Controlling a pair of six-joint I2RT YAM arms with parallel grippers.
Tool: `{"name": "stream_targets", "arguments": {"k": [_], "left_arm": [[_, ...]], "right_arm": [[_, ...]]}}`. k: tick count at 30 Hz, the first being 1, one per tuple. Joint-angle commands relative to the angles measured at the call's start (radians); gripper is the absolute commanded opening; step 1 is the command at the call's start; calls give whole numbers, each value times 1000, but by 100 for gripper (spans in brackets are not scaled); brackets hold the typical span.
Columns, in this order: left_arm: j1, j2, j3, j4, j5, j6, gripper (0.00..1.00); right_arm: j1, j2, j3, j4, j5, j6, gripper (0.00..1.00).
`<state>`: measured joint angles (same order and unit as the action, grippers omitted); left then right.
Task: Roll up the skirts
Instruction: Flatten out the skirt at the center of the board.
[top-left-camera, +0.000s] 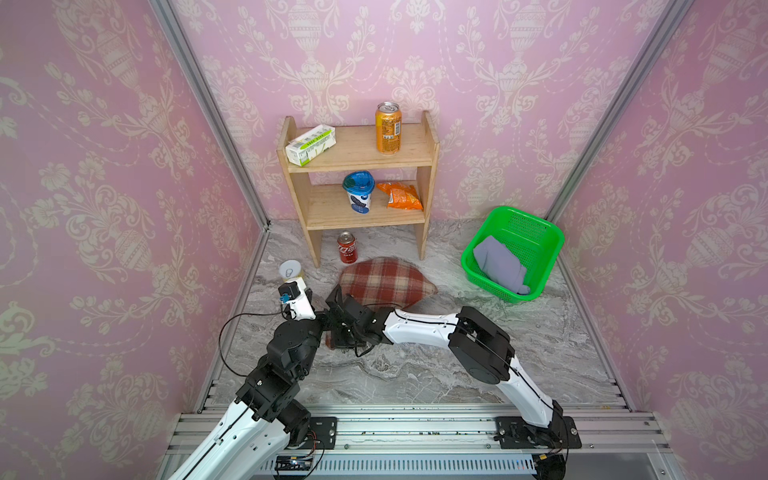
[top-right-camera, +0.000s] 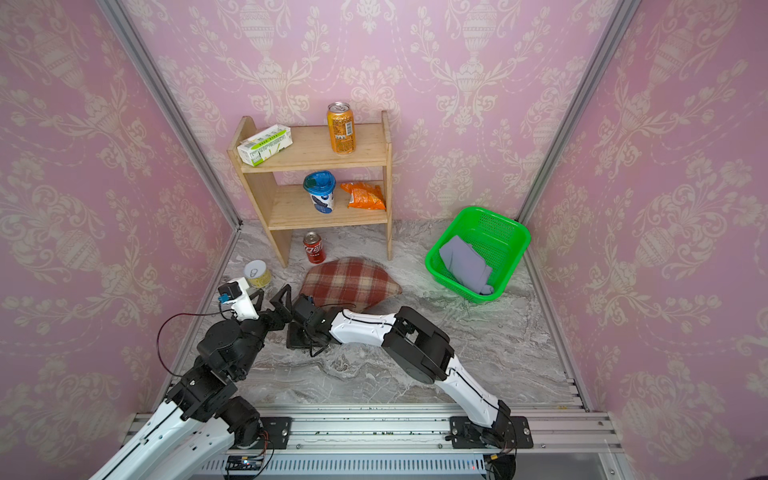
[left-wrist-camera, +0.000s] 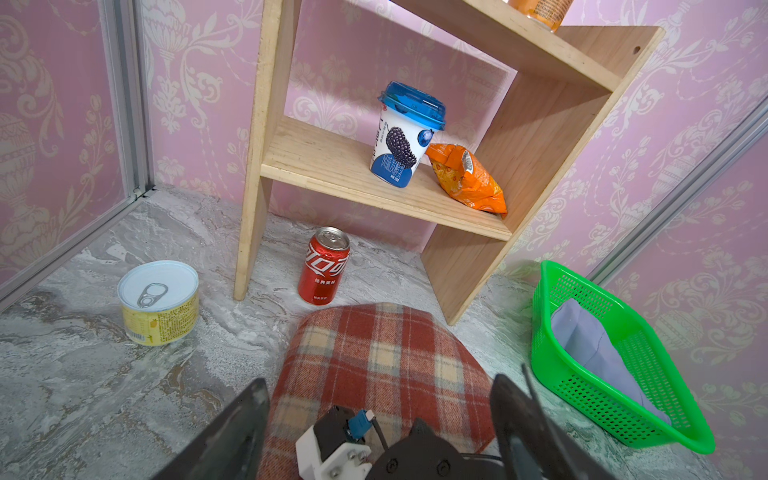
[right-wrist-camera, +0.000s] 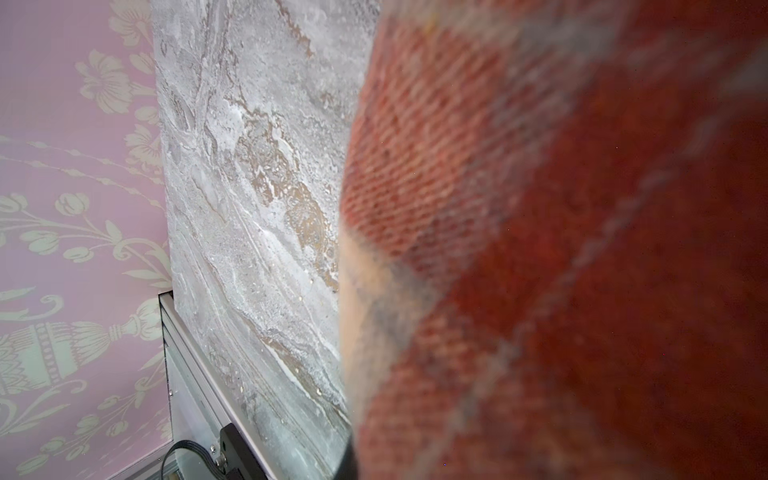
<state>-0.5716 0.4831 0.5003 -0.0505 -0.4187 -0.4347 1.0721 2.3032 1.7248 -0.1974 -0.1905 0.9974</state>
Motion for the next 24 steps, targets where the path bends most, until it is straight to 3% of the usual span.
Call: {"name": "stream_targets", "arguments": {"k": [1,6,11,18,24], "left_arm": [[10,-20,-5,-30,-27,11,84],[12,-29,10,-49,-41,46,84],[15,-15,8,-30,-45,74,86],[17,96,-16,51,76,104,89],[17,234,-60,207,240,102,89]], "right_arm": [[-18,-75,-34,-10,12,-41,0],[-86,-317,-232,45,8,-87,0],[-178,-575,-319,-45,-2,-193,0],[-334,-786,-253,-242,-35,-327,0],[-450,-788,-45,-353,-152,-408,0]]}}
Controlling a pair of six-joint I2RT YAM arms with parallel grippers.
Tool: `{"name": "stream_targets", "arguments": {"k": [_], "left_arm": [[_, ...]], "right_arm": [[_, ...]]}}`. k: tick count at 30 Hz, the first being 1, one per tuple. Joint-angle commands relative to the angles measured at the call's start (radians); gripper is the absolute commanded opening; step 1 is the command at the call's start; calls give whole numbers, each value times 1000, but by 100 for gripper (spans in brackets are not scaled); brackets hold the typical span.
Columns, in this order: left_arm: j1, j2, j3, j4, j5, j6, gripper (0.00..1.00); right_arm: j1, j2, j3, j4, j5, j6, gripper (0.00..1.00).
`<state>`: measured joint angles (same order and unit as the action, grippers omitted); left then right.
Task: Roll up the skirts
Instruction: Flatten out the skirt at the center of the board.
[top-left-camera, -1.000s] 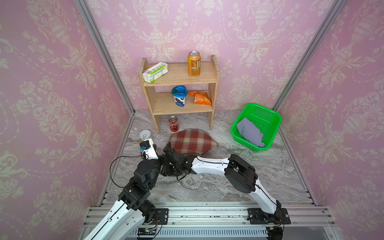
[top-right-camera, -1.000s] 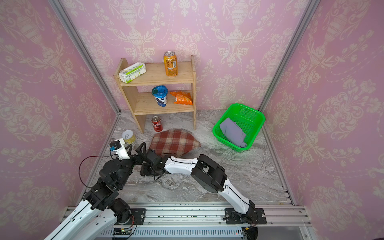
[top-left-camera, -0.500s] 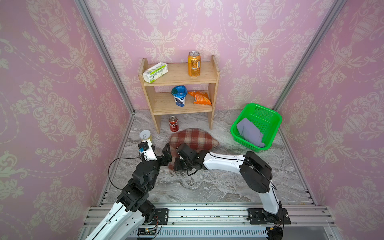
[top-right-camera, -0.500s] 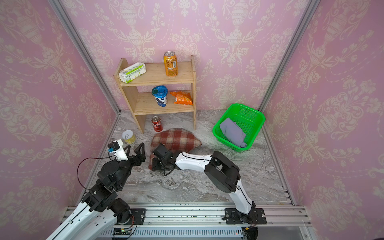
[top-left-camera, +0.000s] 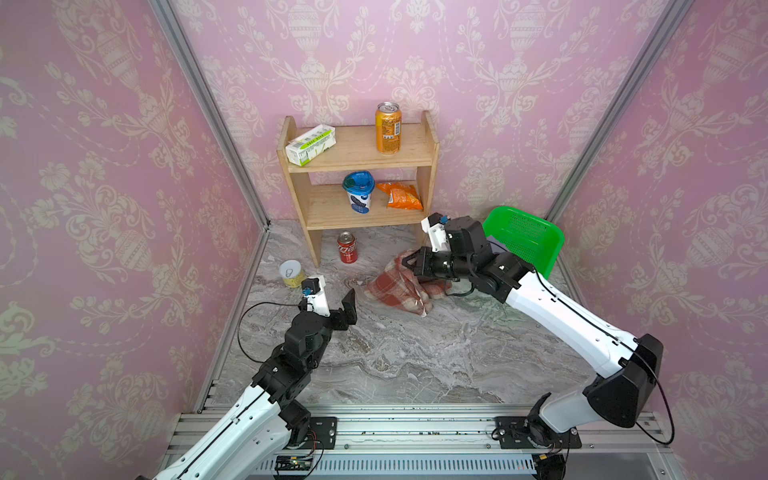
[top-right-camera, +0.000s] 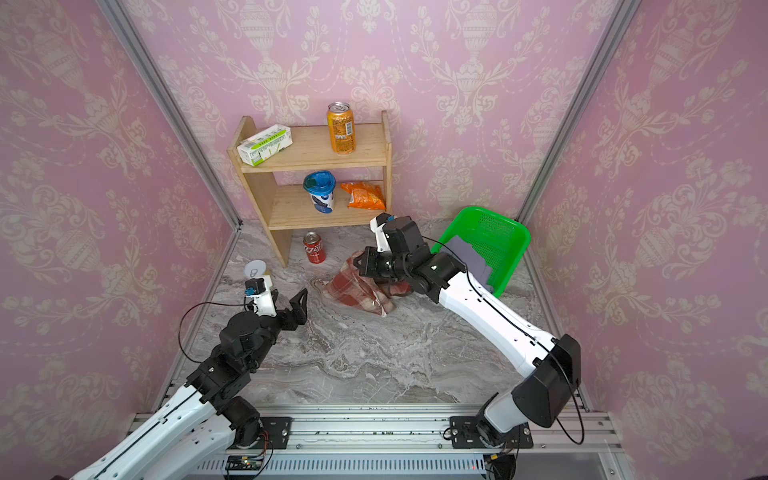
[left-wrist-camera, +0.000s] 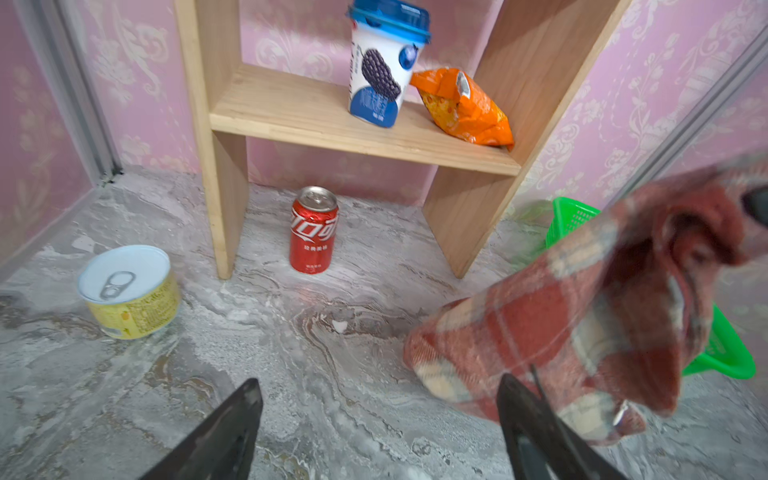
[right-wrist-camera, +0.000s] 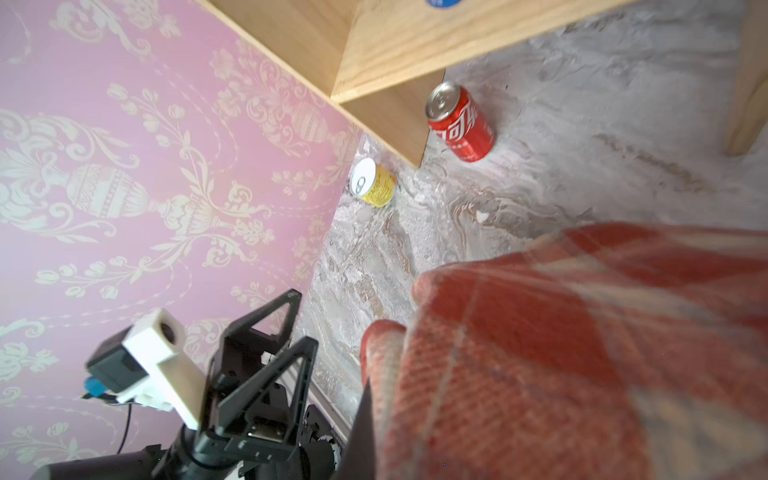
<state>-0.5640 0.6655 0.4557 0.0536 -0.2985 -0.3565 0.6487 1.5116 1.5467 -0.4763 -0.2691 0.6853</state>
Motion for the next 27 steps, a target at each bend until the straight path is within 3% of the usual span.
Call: {"name": "stream_targets", "arguments": {"k": [1,6,9,13,21,27], "left_arm": [[9,79,-12,120,150,26,89],[9,206,37,202,329,53,89],[9,263,62,245,455,77,89],[9,315,40,297,515,84,93],[7,461,-65,590,657,-20,95],[-42,547,-47,581,644,59,98]], "right_arm": [[-31,18,183,-105,-79,-128,0],[-70,115,524,-290,-106,-210,0],[-103,144,614,-324,-129,-216,0],[-128,107,523,-253,-162,-195,0],[-175,47,388,-176,-200,-178,0],[-205,39,370,-161,-220,-169,0]]}}
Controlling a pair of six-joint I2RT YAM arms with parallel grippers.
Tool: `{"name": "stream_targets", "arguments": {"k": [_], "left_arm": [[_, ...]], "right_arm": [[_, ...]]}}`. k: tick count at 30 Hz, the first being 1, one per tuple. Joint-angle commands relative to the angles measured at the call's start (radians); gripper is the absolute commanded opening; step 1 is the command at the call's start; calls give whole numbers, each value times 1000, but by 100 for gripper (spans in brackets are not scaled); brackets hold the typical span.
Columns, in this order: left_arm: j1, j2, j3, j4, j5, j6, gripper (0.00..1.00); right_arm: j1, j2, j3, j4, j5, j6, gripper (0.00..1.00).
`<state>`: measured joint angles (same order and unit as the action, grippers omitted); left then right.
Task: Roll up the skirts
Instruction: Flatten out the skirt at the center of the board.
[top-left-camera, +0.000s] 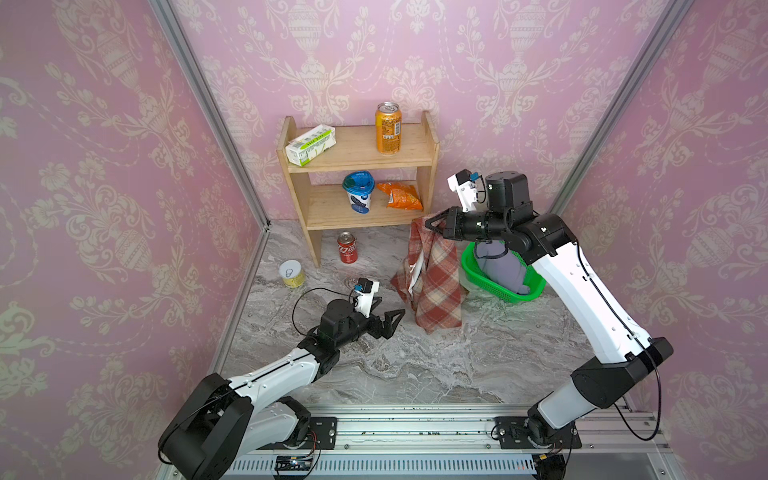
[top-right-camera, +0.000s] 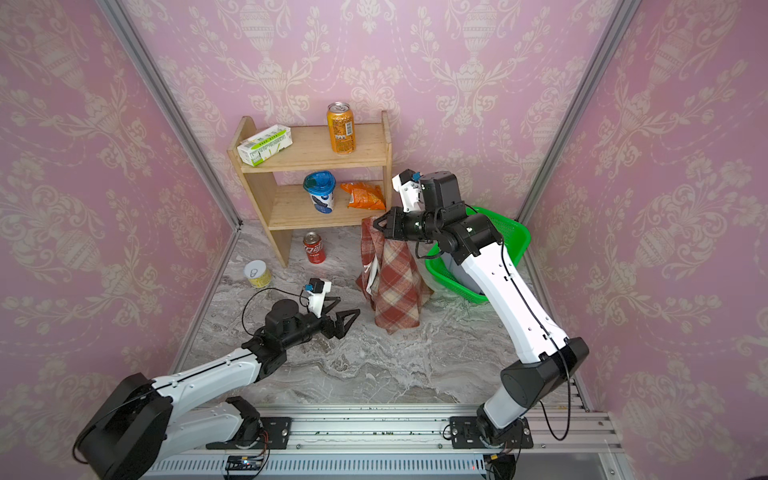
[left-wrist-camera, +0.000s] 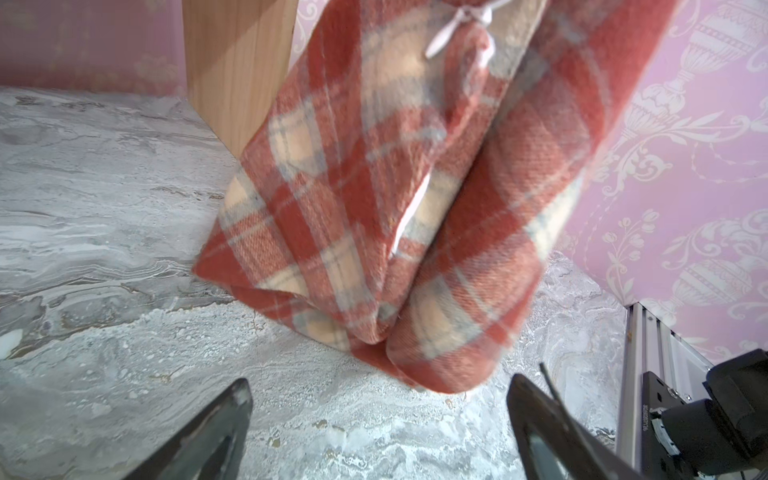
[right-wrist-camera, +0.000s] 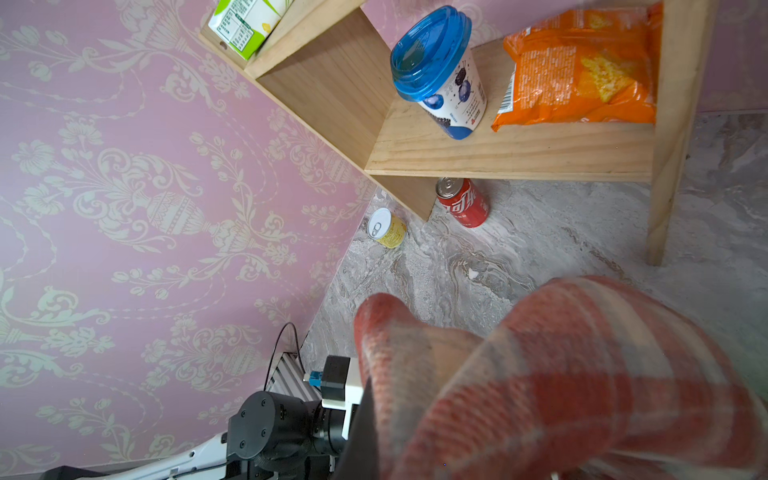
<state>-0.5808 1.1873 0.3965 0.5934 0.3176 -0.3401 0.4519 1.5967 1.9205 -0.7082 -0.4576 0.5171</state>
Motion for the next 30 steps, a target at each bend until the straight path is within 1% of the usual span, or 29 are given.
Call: {"name": "stream_targets", "arguments": {"k": [1,5,13,16,20,23,25,27,30], "left_arm": [[-35,38,20,29,9,64,99],[-65,106,52,19,-64,118,99],[-66,250,142,24,-176,162,99],[-66,320,177,33,-191,168,99],[-67,415,211,74,-173,158,99],[-65,452,217,97,-234,145,99],[-65,463,218,108,-281,150,98],[-66,472,228,101,-329,155,94],[-65,493,239,125,-348,175,87]], "right_arm": [[-11,-47,-8,75,-35,2,0],[-19,-54,-28,92,-45,9,0],[-32,-71,-50,112,-71,18,0],[-35,-82,-54,114,-77,20,0],[-41,-92,-60,116,-81,21,0],[-41,-96,-70,126,-88,29,0],[-42,-97,-75,131,-94,31,0],[-43,-100,-82,137,-98,33,0],[-43,-107,-104,155,-102,39,0]]}}
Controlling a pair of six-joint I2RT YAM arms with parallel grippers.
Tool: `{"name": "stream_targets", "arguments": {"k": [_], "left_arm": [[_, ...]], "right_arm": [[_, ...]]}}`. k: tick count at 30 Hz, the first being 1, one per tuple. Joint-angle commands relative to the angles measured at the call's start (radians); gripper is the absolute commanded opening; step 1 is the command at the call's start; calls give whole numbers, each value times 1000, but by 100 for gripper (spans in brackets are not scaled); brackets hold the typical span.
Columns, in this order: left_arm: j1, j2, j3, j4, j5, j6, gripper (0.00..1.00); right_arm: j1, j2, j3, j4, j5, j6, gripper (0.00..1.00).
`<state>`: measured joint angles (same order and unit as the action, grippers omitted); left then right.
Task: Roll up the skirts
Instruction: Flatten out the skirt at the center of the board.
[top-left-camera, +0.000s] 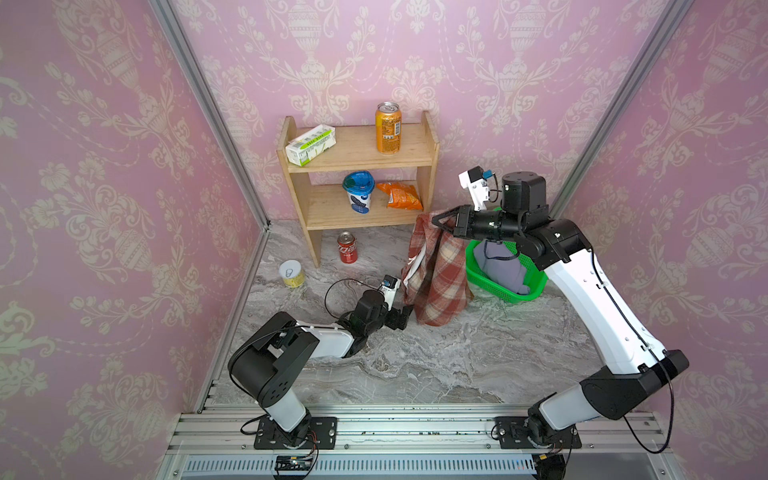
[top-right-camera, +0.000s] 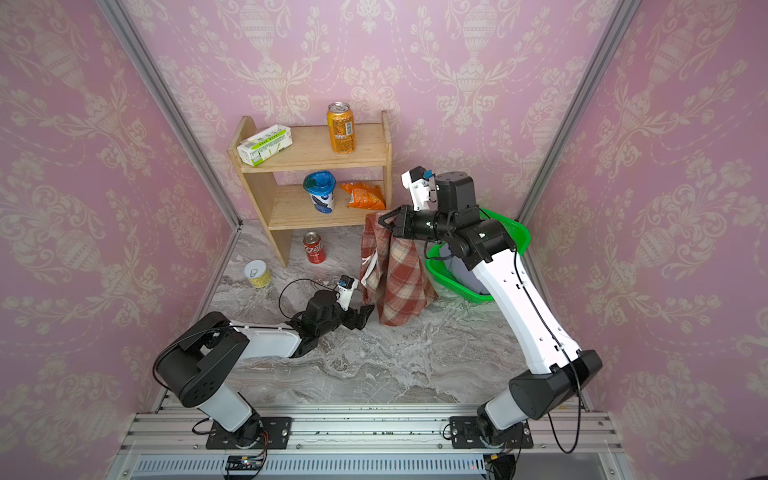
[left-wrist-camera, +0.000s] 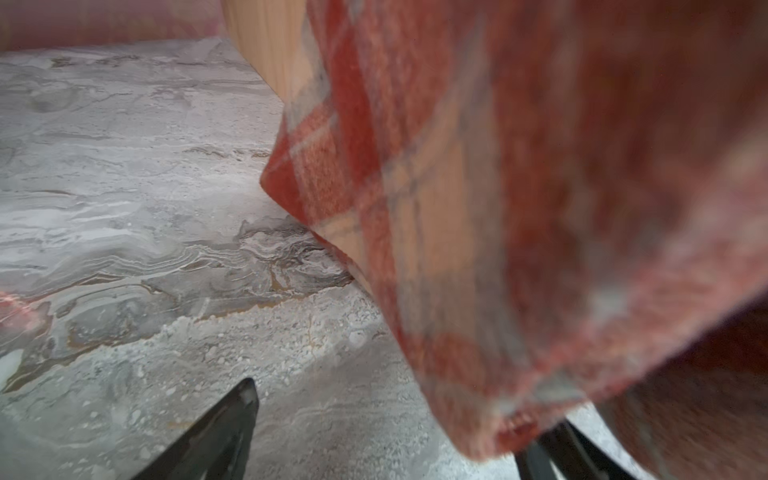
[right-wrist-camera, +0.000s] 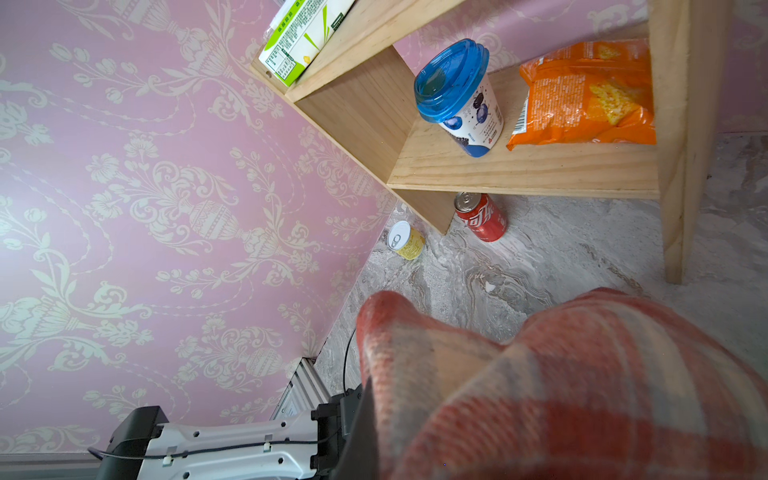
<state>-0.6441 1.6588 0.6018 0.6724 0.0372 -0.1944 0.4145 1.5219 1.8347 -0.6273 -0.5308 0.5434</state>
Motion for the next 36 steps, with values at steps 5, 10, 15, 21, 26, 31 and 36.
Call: {"name": "stream_targets", "arguments": {"k": [5,10,15,21,26,31,36], "left_arm": [[-3,39,38,128,-44,29,81],[-3,62,62,135,-18,33,69],[12,65,94,77,-37,39,16],[11,-53,93,-9,-89,50,0],[12,-361,68,-196,-156,117,0],[13,-636,168,-466,-230,209,0],[12,-728,306,-650,-282,268,0]], "right_arm": [[-6,-44,-56,93,-31,17,0],[-16,-57,-72,100,-36,18,0],[-30,-81,-87,99,-42,20,0],[-90,-162,-162,107,-56,36,0],[-197,-253,-226,119,-84,80,0],[-272,-303,-254,128,-113,117,0],[-287,-315,-259,136,-122,137,0]]}}
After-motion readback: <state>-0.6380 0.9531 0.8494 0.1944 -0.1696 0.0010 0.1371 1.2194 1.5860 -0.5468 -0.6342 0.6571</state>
